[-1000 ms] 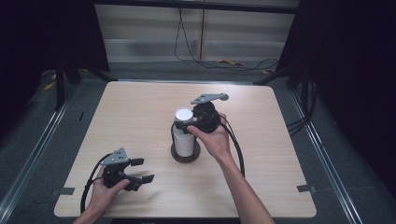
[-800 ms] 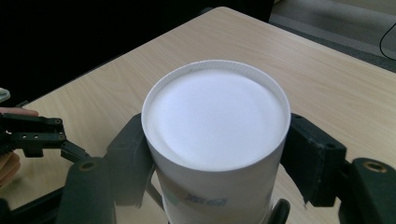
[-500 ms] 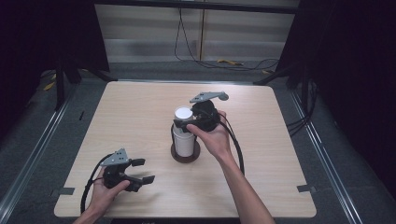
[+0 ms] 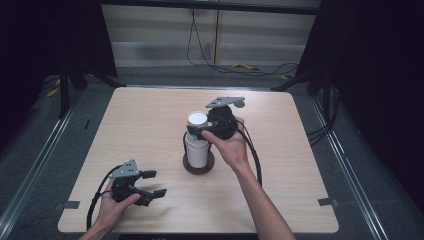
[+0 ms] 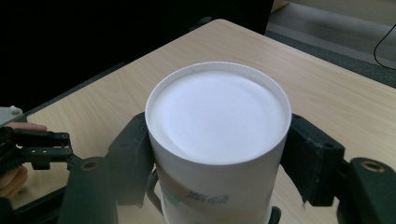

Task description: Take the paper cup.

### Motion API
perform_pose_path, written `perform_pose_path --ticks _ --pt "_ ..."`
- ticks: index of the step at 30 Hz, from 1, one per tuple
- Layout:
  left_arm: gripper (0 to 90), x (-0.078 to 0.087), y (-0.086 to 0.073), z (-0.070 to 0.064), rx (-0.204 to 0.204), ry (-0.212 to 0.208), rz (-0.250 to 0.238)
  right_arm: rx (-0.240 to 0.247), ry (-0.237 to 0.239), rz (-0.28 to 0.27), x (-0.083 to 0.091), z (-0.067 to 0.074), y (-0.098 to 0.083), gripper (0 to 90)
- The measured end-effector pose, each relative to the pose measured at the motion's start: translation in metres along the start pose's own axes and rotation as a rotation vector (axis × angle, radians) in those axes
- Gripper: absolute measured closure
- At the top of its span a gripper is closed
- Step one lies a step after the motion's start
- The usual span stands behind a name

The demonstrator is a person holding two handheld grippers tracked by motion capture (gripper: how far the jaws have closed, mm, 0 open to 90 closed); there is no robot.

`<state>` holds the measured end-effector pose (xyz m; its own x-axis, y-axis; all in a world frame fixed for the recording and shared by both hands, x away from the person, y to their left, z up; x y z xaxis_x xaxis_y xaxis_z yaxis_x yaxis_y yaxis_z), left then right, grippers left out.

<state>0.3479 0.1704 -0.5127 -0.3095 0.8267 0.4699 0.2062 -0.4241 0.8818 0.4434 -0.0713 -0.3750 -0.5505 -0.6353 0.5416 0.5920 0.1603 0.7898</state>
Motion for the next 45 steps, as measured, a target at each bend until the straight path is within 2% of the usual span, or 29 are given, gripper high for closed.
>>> perform_pose_path --ticks 14,19,24,28,38,43,45 --pt "17.3 -0.001 -0.001 0.001 0.009 0.004 0.002 -0.025 0.022 -0.04 0.01 -0.001 0.005 32.4" --pt "17.3 0.0 -0.001 0.001 0.012 -0.001 0.002 -0.016 0.017 -0.052 0.01 0.002 0.008 32.6" --pt "17.3 0.001 0.0 -0.001 0.007 -0.002 0.003 -0.027 0.022 -0.084 0.016 0.003 0.014 33.3" --pt "17.3 0.002 0.0 0.0 0.017 0.001 -0.003 -0.012 0.025 -0.098 0.017 0.005 0.014 33.8" --pt "17.3 0.005 0.001 0.001 0.02 0.016 -0.011 -0.046 0.046 -0.14 0.022 0.003 0.018 34.0" --pt "17.3 0.005 0.001 0.0 0.024 0.014 -0.012 -0.047 0.057 -0.156 0.025 0.005 0.019 34.1" --pt "17.3 0.004 0.001 0.001 0.022 0.021 -0.008 -0.04 0.06 -0.178 0.028 0.006 0.021 34.3"
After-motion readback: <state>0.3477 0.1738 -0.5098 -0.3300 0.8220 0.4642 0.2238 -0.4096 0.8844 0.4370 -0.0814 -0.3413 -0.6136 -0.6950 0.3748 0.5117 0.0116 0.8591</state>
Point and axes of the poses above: each handheld gripper's, and its own axes: x roughly backward along the jaws, y roughly out of its top, z roughly to its left, the point moved 4 cm from there along -x, roughly forward along the jaws, and after that the axes turned 13 degrees about -x, right-handed, at the moved point
